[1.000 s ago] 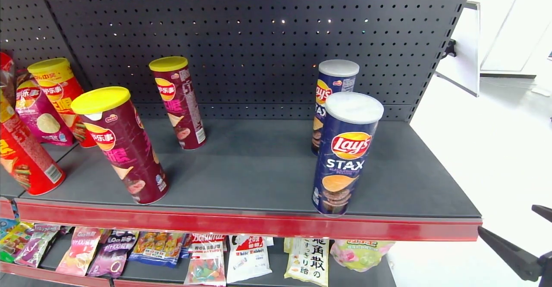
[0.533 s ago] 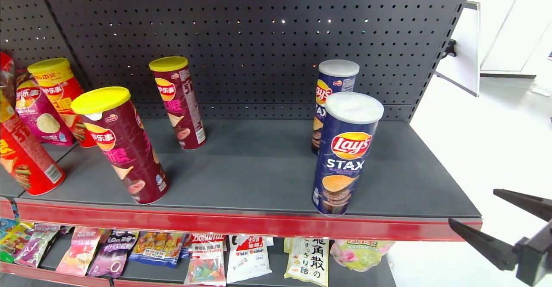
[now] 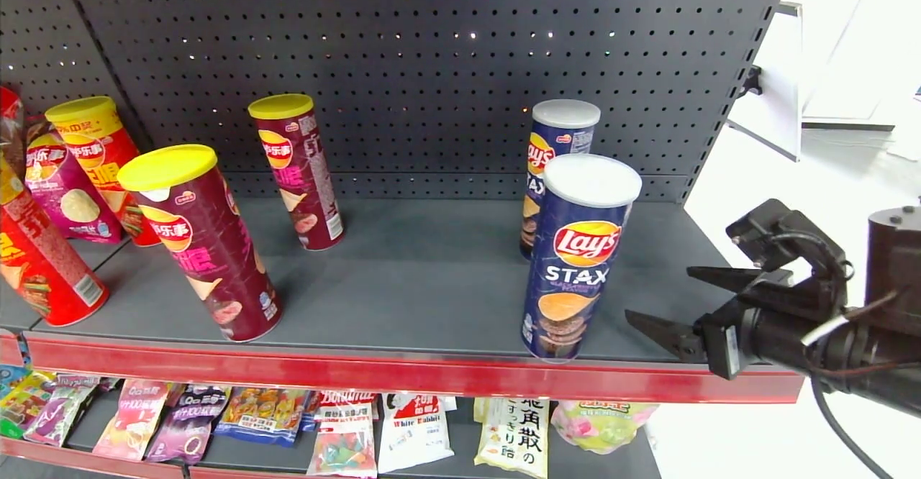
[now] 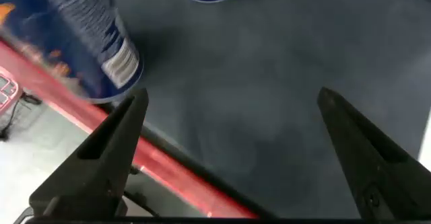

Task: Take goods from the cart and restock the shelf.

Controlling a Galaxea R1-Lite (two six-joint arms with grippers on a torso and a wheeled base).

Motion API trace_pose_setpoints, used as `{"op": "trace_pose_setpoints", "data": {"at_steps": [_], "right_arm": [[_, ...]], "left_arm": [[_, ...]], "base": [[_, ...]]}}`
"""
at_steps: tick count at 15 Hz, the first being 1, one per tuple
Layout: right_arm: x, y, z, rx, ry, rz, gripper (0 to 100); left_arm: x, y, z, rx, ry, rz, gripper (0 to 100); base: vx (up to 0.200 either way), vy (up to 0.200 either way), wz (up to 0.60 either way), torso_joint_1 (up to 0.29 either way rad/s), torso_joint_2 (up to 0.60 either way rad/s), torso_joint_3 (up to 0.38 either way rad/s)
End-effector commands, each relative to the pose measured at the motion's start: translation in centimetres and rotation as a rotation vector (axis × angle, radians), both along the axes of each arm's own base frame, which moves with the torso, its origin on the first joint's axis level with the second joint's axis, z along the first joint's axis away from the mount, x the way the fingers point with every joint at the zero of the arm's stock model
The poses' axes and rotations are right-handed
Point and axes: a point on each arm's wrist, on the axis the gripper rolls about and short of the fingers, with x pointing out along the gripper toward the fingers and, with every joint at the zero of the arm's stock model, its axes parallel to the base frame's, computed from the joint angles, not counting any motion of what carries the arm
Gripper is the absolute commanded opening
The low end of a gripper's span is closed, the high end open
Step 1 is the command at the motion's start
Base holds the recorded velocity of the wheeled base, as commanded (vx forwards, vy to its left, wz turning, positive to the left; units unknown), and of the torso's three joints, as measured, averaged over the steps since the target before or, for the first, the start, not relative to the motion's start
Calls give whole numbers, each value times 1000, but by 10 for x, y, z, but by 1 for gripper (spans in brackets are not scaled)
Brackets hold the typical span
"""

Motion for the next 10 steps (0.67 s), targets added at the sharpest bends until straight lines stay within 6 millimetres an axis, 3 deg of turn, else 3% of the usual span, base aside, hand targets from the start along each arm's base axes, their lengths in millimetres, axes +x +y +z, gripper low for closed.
{"op": "trace_pose_setpoints", "data": {"at_steps": [1, 10], "right_arm": [[22, 13, -12, -25, 50, 6, 100], [25, 15, -21, -44, 79, 12, 100]], "left_arm": [[0, 0, 0, 0, 1, 0, 100], [0, 0, 0, 0, 1, 0, 100]], "base": [[0, 0, 0, 0, 0, 0], [0, 0, 0, 0, 0, 0]]}}
